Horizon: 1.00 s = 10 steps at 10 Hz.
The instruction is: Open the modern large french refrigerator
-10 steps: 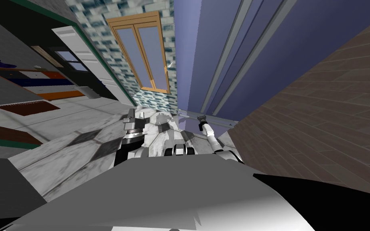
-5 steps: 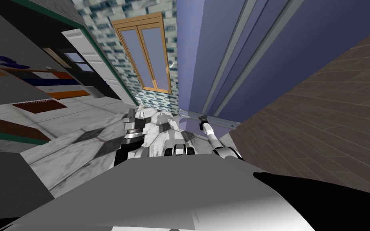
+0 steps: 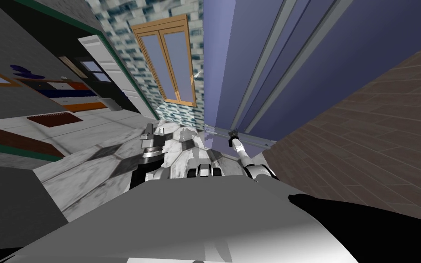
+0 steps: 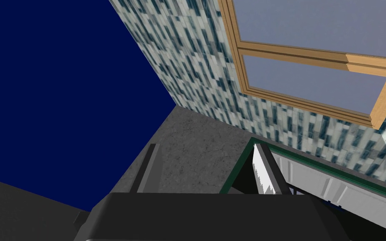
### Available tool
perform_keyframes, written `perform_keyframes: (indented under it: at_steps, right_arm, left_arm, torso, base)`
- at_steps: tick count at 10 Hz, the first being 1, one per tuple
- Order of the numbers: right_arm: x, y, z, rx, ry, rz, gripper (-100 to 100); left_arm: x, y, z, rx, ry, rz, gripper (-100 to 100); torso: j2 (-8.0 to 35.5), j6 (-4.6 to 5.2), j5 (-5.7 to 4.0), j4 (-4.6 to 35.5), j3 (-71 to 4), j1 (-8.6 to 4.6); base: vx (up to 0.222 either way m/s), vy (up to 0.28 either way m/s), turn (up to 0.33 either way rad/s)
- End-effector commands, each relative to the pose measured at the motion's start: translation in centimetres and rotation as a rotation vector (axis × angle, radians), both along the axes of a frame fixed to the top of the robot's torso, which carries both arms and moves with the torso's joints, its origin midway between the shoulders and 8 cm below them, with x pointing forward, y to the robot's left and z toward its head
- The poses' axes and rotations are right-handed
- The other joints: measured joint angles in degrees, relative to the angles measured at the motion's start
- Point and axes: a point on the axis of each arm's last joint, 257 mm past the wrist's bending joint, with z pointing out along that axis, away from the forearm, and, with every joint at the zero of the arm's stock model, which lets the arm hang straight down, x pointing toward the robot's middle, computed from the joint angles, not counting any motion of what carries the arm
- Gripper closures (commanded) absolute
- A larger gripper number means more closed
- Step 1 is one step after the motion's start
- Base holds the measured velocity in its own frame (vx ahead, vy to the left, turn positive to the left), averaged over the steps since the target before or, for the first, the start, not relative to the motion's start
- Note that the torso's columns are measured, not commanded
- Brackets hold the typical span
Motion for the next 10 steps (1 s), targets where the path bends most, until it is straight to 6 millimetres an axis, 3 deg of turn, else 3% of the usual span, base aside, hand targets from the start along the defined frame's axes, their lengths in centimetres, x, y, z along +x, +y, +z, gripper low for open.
perform_keyframes:
  at_steps: [1,2,3,5,6,9,10]
  right_arm:
    - [0.0,-0.5,0.2,-0.028,0.003,-0.006,-100]
    - [0.0,-0.6,0.2,-0.029,0.002,-0.008,-100]
    - [0.0,-0.6,0.2,-0.029,0.002,-0.007,100]
    - [-0.4,-3.0,0.4,-0.031,-0.001,-0.064,100]
    - [-0.4,-3.0,0.4,-0.031,-0.001,-0.064,100]
    - [-1.1,-6.3,0.5,-0.031,0.001,-0.144,100]
    - [-1.1,-6.3,0.5,-0.031,0.001,-0.144,100]
  left_arm:
    - [0.0,0.0,0.0,0.000,0.000,0.000,0]
    - [0.0,0.0,0.0,0.000,0.000,0.000,0]
    - [0.0,0.0,0.0,0.000,0.000,0.000,0]
    - [0.0,0.0,0.0,0.000,0.000,0.000,0]
    - [0.0,0.0,0.0,-0.001,0.000,0.000,0]
    - [0.0,0.0,0.0,-0.001,0.000,0.000,0]
    - [0.0,0.0,0.0,-0.001,0.000,0.000,0]
  torso:
    - [0.0,0.00,0.00,0.0,0.0,0.00]
    - [0.0,0.00,0.00,0.0,0.0,0.01]
    - [0.0,0.00,0.00,0.0,0.0,0.02]
    - [-0.1,-0.12,0.05,-0.1,0.0,0.39]
    - [0.0,-0.09,0.20,0.0,0.0,0.75]
    - [0.1,0.00,0.01,0.0,0.1,0.09]
    - [0.2,0.01,0.04,0.1,0.1,0.15]
  base:
    - [0.000,0.000,0.000]
    - [0.000,0.000,0.000]
    - [0.002,-0.003,-0.014]
    - [-0.019,0.188,-0.120]
    - [0.005,0.238,-0.051]
    - [-0.039,0.279,-0.097]
    - [-0.048,0.245,-0.048]
